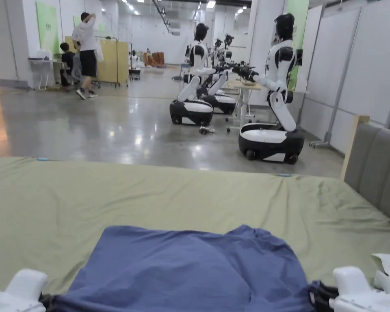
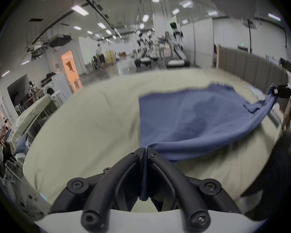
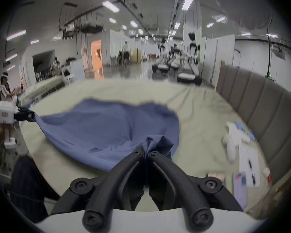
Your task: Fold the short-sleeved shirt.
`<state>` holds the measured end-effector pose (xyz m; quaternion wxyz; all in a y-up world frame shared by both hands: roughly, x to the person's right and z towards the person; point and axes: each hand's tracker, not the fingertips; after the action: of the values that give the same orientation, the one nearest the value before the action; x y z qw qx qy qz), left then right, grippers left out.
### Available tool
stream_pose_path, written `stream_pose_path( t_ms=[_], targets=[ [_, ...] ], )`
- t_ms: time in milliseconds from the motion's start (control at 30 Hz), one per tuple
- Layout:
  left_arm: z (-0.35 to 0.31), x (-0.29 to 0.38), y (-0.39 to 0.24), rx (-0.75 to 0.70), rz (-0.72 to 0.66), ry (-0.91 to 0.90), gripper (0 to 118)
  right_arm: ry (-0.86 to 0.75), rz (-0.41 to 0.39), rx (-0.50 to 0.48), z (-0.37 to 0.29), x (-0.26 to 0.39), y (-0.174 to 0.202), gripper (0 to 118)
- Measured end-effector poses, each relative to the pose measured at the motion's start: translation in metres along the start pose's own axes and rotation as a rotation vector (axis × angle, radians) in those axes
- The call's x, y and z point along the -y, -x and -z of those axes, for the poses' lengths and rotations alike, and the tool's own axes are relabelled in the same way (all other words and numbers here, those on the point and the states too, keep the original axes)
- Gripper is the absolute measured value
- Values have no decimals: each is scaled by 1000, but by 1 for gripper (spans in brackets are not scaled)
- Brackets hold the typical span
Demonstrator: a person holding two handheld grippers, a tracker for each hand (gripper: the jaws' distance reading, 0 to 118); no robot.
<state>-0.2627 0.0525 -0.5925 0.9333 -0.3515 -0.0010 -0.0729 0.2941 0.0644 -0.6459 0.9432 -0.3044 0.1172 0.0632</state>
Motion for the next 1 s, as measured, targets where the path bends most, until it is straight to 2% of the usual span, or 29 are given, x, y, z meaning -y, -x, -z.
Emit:
stream_pose_path(
  t_ms=[67, 167, 200, 233, 267, 300, 333, 400, 467, 500, 533, 600, 633, 667, 700, 767, 833, 867, 900, 933, 967, 1000],
  targets=[
    [10, 26, -6, -11, 35, 52, 5, 71, 36, -9, 13, 33, 4, 3],
    [15, 38, -5, -8, -11, 46, 8, 62, 72, -15, 21, 50, 6, 5],
    [17, 38, -4, -14, -37, 39, 22, 44, 100, -20, 20, 50, 4, 16],
    [14, 37, -4, 3, -51, 23, 53, 15, 109, 5, 17, 48, 3, 54],
    [6, 34, -3, -30, -35, 5, 74, -20, 126, 32, 11, 45, 1, 91],
    [-6, 31, -7, -43, -37, -58, 88, -26, 153, 36, 1, 40, 3, 112],
    [-21, 31, -10, -51, -17, -115, 92, -45, 166, 25, -9, 38, 4, 118],
    [-55, 34, -13, -45, -5, -229, 92, -137, 132, 20, -34, 34, 13, 117],
    [-81, 40, -22, -70, -1, -227, 91, -141, 50, 46, -56, 30, 29, 117],
    [-89, 44, -27, -77, -13, -224, 90, -142, 39, 50, -65, 30, 35, 115],
    [-90, 55, -15, -67, -34, -221, 83, -152, 53, 43, -74, 31, 39, 101],
    [-95, 63, -13, -31, -96, -206, 70, -178, 69, 35, -87, 33, 48, 84],
    [-95, 66, -10, -12, -113, -199, 60, -186, 68, 44, -91, 34, 52, 69],
    [-94, 72, -8, -33, -120, -190, 20, -191, 60, 83, -93, 35, 55, 29],
    [-90, 75, -6, -75, -134, -175, 4, -192, 55, 109, -95, 37, 57, 2],
    [-81, 77, 15, 22, -145, -103, 4, -201, 105, 74, -100, 38, 53, 2],
    [-73, 80, 16, -40, -119, -110, 4, -204, 125, 84, -100, 38, 50, 2],
    [-67, 80, 24, -51, -100, -97, 7, -201, 124, 91, -98, 39, 48, 2],
    [-61, 79, 33, -52, -87, -78, 23, -190, 127, 96, -96, 39, 45, 2],
    [-54, 78, 25, -83, -61, -63, 61, -175, 135, 99, -94, 40, 42, 2],
    [-49, 77, 27, -54, -58, -60, 83, -163, 148, 101, -91, 40, 40, 2],
    [-43, 77, 33, -58, -53, -57, 93, -156, 166, 97, -89, 41, 38, 2]
  ],
)
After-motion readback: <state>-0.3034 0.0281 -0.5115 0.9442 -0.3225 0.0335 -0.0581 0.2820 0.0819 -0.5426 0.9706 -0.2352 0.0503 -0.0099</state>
